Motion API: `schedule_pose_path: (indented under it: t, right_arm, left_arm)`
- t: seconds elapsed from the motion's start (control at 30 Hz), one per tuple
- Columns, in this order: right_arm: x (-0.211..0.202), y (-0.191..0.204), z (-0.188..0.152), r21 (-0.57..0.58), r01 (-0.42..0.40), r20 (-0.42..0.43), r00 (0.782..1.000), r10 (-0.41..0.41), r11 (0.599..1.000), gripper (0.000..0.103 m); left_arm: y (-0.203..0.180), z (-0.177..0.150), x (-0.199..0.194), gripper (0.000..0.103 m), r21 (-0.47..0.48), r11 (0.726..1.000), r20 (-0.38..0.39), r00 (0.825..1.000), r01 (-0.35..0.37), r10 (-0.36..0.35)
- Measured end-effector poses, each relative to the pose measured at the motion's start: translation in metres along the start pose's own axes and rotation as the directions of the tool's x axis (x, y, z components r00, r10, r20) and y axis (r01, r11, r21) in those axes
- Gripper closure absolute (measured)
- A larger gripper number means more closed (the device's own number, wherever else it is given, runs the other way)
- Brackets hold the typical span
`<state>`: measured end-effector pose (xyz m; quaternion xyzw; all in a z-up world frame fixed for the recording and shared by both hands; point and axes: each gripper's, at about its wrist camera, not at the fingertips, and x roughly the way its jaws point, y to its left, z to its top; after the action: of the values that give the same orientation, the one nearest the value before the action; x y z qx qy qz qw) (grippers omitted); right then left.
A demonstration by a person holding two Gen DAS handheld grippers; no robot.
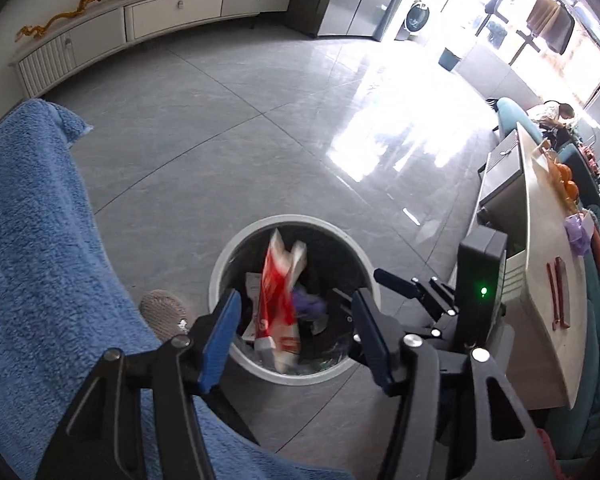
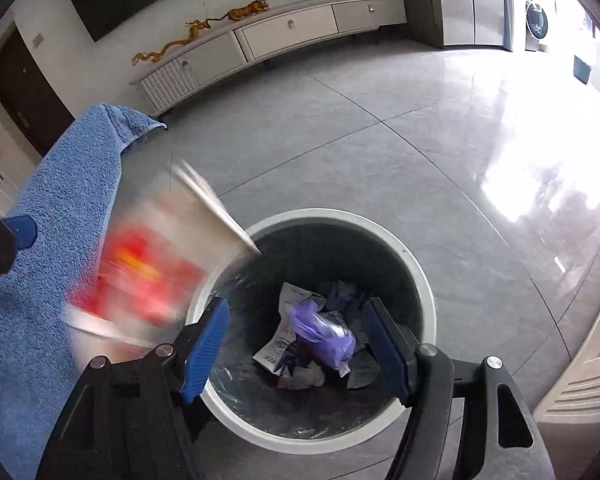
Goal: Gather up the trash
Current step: 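Carry both items over the grey bin and open both tools to drop them, then move both tools back over the rug toward the tissue and clear wrapper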
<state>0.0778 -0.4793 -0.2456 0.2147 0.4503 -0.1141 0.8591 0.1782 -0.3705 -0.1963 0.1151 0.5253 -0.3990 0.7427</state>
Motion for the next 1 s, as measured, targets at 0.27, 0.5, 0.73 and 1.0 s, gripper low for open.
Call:
schedule_pose_path:
  t: [0.27, 0.5, 0.73, 1.0]
  right_arm:
    - [-0.041, -0.006, -0.010, 0.003, 0.015, 0.044, 0.999, -0.015, 1.000, 0.035]
    - [-0.102, 0.031, 0.003, -0.050, -0.011, 0.184, 0.983, 0.020, 0.999, 0.035]
    - [-0.163, 0.095, 0.011, -0.176, -0.041, 0.296, 0.951, 0.093, 0.983, 0.035]
    - [-0.197, 0.170, 0.010, -0.288, -0.091, 0.335, 0.923, 0.190, 0.953, 0.035]
  left_arm:
    - [0.009, -0.016, -0.045, 0.047, 0.005, 0.998, 0.114, 0.992, -0.055, 0.054]
    - [0.031, -0.050, -0.123, 0.047, -0.028, 0.980, 0.299, 0.934, -0.197, 0.196]
    - [0.067, -0.102, -0.201, 0.047, -0.119, 0.922, 0.403, 0.831, -0.369, 0.384]
    - [0.122, -0.167, -0.274, 0.047, -0.287, 0.846, 0.432, 0.727, -0.450, 0.533]
